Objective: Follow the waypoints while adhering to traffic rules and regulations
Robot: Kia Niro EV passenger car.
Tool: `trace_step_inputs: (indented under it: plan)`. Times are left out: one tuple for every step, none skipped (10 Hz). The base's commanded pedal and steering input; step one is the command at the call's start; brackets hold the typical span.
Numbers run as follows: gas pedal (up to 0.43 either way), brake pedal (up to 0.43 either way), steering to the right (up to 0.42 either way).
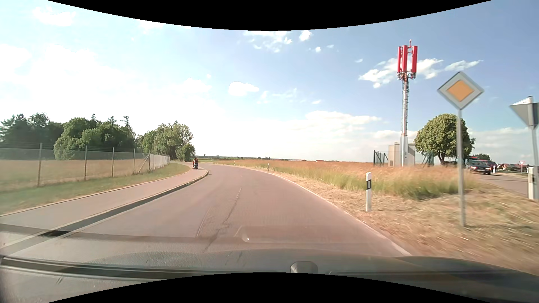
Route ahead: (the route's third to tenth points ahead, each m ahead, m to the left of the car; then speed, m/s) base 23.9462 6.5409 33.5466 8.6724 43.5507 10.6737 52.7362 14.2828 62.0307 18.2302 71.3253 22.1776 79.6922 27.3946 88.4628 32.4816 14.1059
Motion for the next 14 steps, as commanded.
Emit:
trace_step_inputs:
  plan:
    - [0.047,0.006,-0.038]
    - [0.047,0.006,-0.038]
    - [0.059,0.006,-0.039]
    - [0.059,0.006,-0.042]
    - [0.059,0.006,-0.042]
    - [0.067,0.006,-0.042]
    - [0.067,0.006,-0.043]
    - [0.067,0.006,-0.043]
    - [0.067,0.006,-0.043]
    - [0.079,0.006,-0.043]
    - [0.087,0.006,-0.041]
    - [0.087,0.006,-0.040]
    - [0.087,0.006,-0.039]
    - [0.098,0.006,-0.040]
